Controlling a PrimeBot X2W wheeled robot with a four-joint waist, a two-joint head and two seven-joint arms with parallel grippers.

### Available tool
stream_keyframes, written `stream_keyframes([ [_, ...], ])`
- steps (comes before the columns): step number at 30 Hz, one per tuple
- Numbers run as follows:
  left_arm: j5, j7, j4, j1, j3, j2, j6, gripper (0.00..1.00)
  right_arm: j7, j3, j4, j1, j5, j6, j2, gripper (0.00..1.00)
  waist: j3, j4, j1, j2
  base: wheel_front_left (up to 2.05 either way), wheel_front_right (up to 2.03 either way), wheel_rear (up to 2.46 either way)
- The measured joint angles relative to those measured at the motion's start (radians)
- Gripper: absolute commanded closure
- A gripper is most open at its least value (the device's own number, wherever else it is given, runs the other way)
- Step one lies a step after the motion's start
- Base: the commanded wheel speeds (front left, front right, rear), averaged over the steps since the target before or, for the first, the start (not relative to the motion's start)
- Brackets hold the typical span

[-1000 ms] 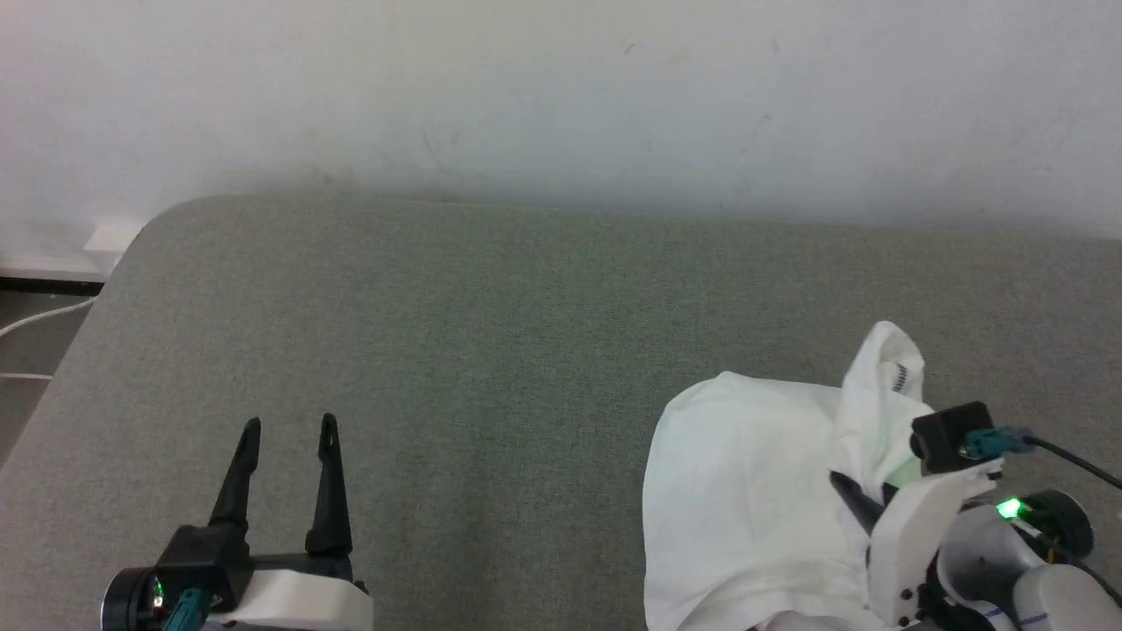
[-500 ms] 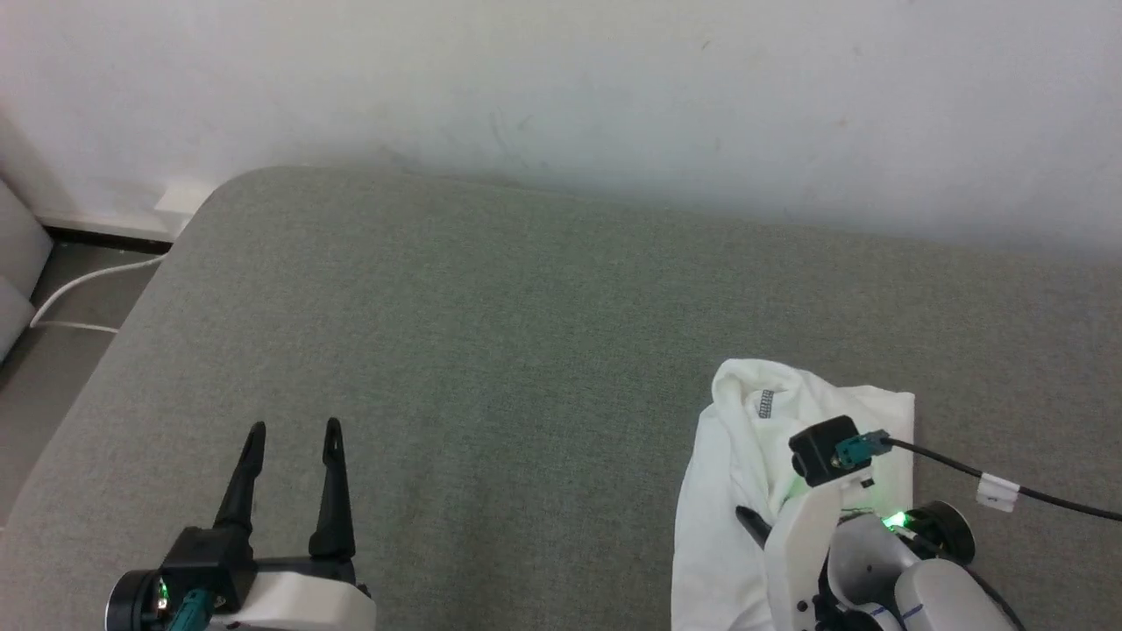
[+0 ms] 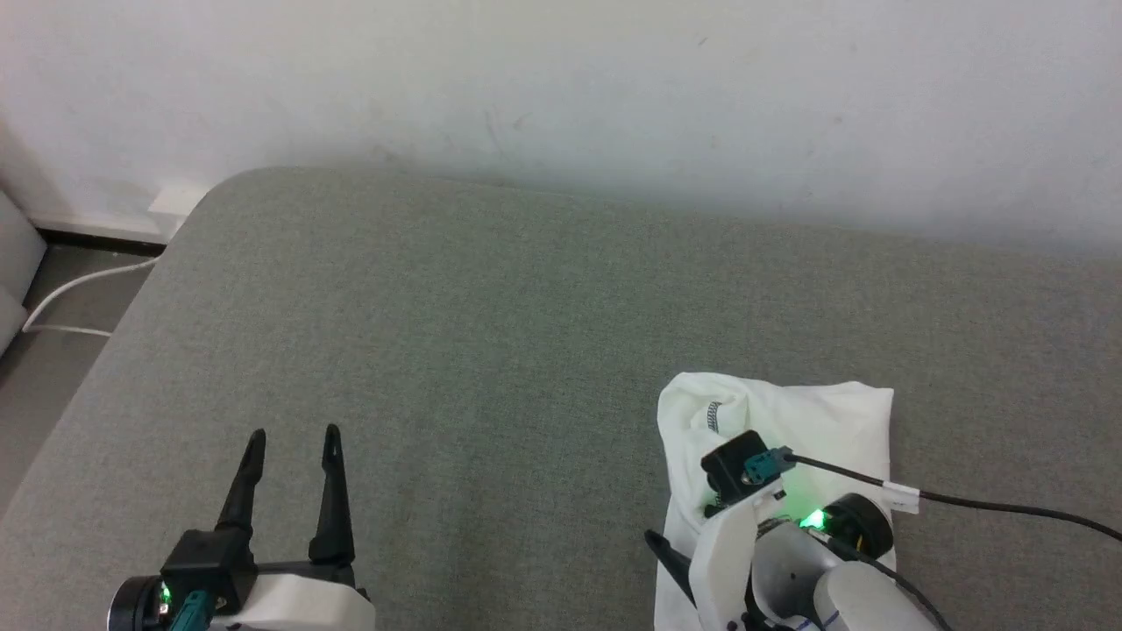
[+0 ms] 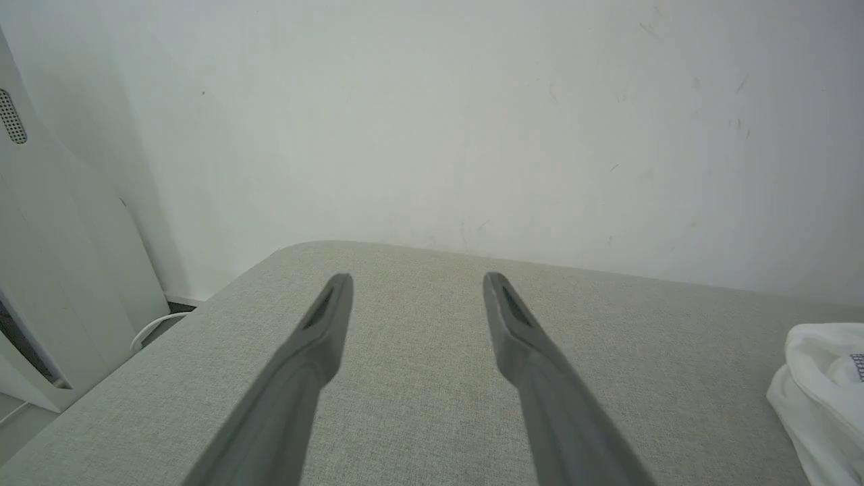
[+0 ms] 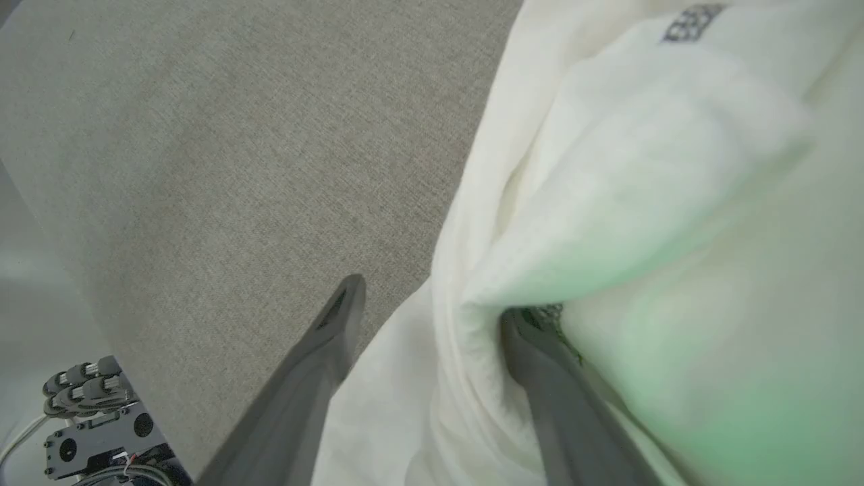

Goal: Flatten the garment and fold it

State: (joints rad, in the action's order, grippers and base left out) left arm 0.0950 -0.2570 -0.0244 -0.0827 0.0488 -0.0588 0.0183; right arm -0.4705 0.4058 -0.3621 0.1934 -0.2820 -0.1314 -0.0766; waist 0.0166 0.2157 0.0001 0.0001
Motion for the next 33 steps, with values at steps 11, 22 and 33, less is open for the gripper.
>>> stream_keyframes([
  [11, 0.000, 0.000, 0.004, -0.019, 0.012, 0.003, 0.000, 0.00, 0.052, 0.073, 0.271, 0.103, 0.059, 0.000, -0.166, 0.00, -0.043, -0.087, -0.0001, 0.0000, 0.00, 0.00, 0.00],
  [22, 0.005, 0.000, 0.055, -0.018, -0.006, 0.004, 0.006, 0.00, 0.447, -0.285, 0.361, 0.077, 0.216, 0.000, -0.274, 0.00, -0.040, -0.181, -0.0001, 0.0000, 0.00, 0.00, 0.00],
  [33, 0.009, 0.000, 0.080, -0.019, -0.028, 0.006, -0.003, 0.00, 0.687, -0.484, 0.436, -0.186, 0.239, 0.000, -0.081, 0.00, 0.006, -0.206, -0.0001, 0.0000, 0.00, 0.00, 0.00],
])
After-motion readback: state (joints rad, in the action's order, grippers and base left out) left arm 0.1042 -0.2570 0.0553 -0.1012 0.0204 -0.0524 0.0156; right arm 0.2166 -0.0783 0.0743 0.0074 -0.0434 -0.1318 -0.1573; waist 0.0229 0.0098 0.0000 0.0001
